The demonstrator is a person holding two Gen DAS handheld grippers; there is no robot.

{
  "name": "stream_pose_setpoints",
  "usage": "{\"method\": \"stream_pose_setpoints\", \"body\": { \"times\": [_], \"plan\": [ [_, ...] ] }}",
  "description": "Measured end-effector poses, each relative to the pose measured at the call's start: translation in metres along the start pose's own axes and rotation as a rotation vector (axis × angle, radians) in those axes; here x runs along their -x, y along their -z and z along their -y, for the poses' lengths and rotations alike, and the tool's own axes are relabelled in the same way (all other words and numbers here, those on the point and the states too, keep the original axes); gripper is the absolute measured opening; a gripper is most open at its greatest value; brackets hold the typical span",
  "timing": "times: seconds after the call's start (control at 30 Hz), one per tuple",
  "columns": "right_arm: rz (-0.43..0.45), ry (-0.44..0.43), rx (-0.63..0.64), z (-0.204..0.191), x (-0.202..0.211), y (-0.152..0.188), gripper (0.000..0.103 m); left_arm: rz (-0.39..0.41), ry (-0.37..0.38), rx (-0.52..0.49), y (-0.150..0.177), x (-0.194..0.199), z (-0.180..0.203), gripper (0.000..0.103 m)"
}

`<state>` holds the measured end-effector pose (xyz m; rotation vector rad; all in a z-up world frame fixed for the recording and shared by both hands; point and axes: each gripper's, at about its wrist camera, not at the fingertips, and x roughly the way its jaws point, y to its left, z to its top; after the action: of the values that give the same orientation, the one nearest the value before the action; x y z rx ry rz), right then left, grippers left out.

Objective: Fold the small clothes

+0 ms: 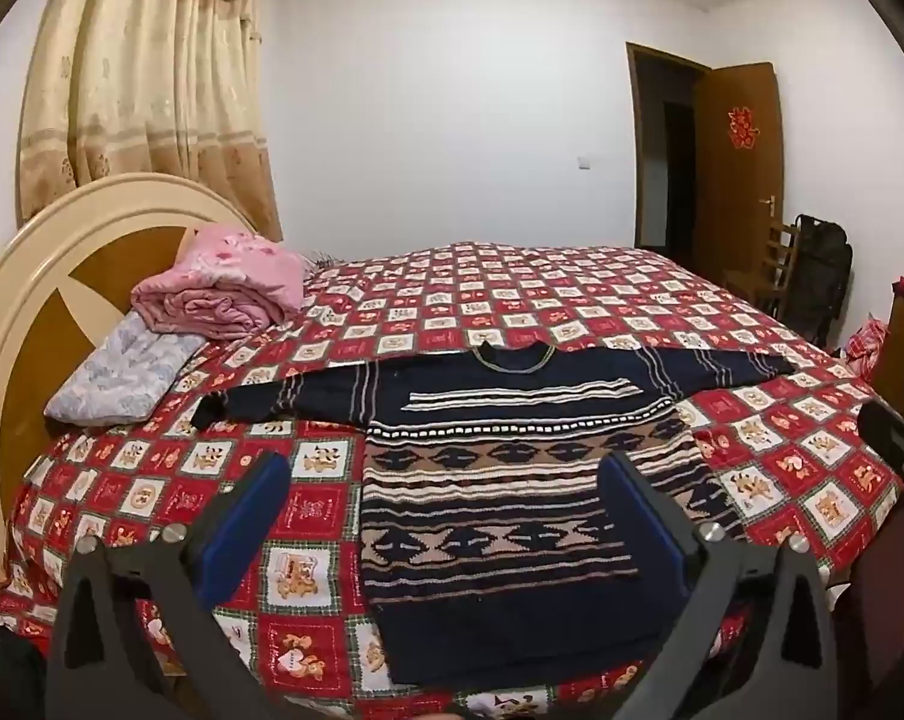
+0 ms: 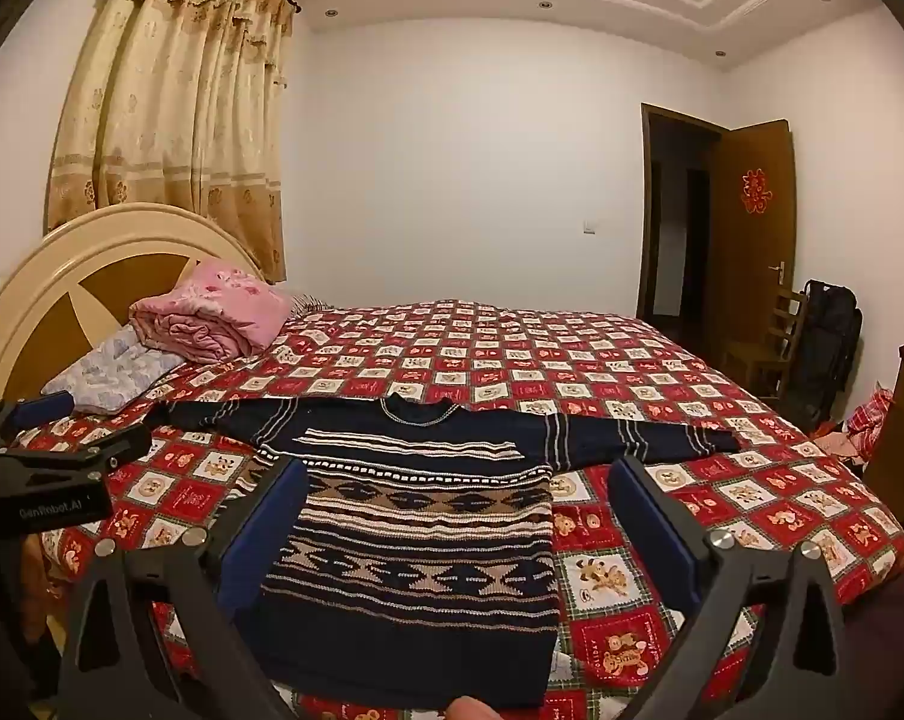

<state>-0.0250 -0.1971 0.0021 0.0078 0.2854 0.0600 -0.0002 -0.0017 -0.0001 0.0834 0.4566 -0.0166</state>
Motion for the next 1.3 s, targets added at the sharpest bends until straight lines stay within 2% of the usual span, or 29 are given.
{"method": "stream_pose_setpoints", "body": {
  "times": [0.1, 0.23, 1.3],
  "plan": [
    [-0.005, -0.002, 0.0, -0.002, -0.001, 0.0, 0.101, 0.002, 0.001, 0.001, 0.002, 0.001, 0.007, 0.103],
    [-0.008, 0.001, 0.008, -0.006, -0.002, 0.0, 0.101, -0.016, 0.027, 0.026, -0.001, -0.004, -0.004, 0.103],
    [-0.024, -0.008, -0.002, -0.023, -0.007, -0.003, 0.101, -0.012, 0.027, 0.046, 0.001, -0.005, -0.003, 0.103]
  ]
}}
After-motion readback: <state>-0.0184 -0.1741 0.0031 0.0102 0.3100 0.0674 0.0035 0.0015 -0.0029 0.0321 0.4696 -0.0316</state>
